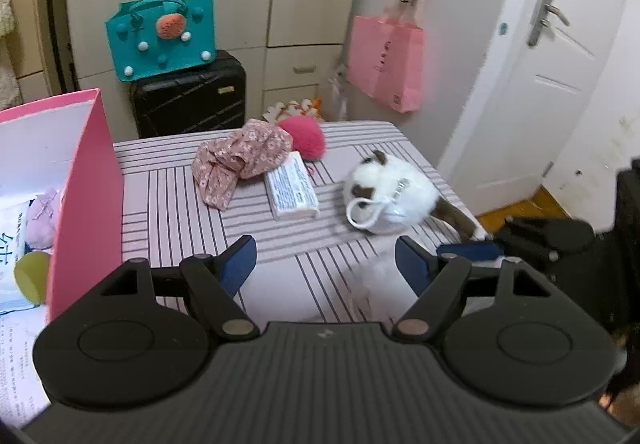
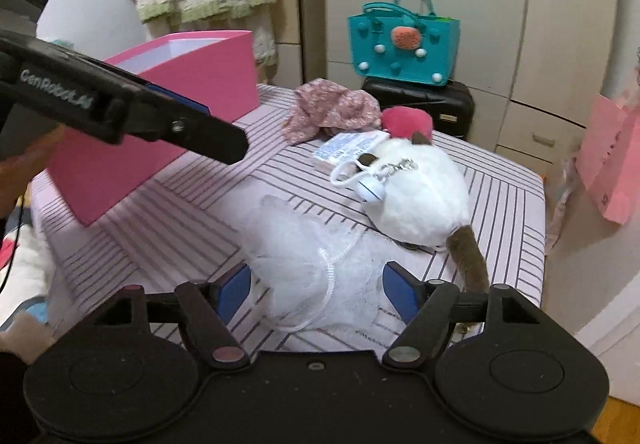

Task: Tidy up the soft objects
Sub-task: 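Close the right tool on the white mesh bath puff while the left tool moves toward the white pack, then close the left tool on the white printed pack while the right tool holds the bath puff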

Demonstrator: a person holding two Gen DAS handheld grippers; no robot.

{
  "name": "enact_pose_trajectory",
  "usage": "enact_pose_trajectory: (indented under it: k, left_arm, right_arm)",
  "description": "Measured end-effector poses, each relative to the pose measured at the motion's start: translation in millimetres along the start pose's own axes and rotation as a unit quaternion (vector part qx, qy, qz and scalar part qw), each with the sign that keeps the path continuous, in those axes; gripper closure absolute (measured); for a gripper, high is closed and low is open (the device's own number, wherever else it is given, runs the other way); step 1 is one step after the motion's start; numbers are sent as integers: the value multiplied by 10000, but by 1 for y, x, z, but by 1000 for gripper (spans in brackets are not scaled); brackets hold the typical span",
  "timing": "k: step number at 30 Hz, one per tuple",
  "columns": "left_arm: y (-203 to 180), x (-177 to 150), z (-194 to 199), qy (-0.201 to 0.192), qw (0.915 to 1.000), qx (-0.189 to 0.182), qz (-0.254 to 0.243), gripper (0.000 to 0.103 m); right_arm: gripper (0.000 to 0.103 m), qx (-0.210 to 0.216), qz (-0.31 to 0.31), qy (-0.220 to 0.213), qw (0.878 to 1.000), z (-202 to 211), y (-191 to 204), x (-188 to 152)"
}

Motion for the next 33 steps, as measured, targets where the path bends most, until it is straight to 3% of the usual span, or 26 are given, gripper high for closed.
enact_pose_trajectory:
  k: [4, 5, 6, 9, 11, 15, 24, 27, 30, 33]
  left_arm:
    - [9, 4, -23, -106, 9996, 190, 156, 30]
    - [12, 5, -29, -122, 9994, 249, 222, 33]
    - [15, 6, -34, -155, 9990, 320, 262, 36]
    - [21, 11, -49, -244, 9978, 479, 378, 40]
    - [26, 13, -56, -282, 9971, 527, 469, 42]
    - [34, 16, -70, -269, 9957, 644, 615, 47]
    - [45, 17, -103, -389, 9928, 974, 581, 48]
    - [48, 14, -111, -344, 9932, 897, 656, 47]
    - [47, 13, -116, -264, 9919, 1181, 387, 48]
    - [45, 14, -119, -249, 9916, 1230, 310, 48]
  right_arm:
    - [27, -51, -247, -135, 9996, -17, 1, 0]
    - [32, -49, -254, -138, 9996, -20, 1, 1]
    - [45, -63, -243, -151, 9996, -23, 1, 0]
    - [62, -49, -310, -174, 9994, -22, -1, -3]
    - [67, -22, -489, -180, 9986, -19, -7, -6]
    - [69, -20, -753, -200, 9970, -8, -18, -14]
    - [68, -103, -855, -133, 9962, -8, -27, -22]
    - [68, -89, -863, -141, 9961, -8, -29, -21]
    - [68, -86, -875, -139, 9960, -10, -29, -21]
    - [68, -97, -866, -135, 9961, -10, -29, -22]
Point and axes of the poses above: each gripper's, at about its wrist camera, not at the fingertips, and z roughly against the way its jaws point, y to its left, x to its top, the point moved 6 cm from there along -z, roughly the way its jaws point, and after that the axes turned 13 degrees about -x, right-handed, at the moved point
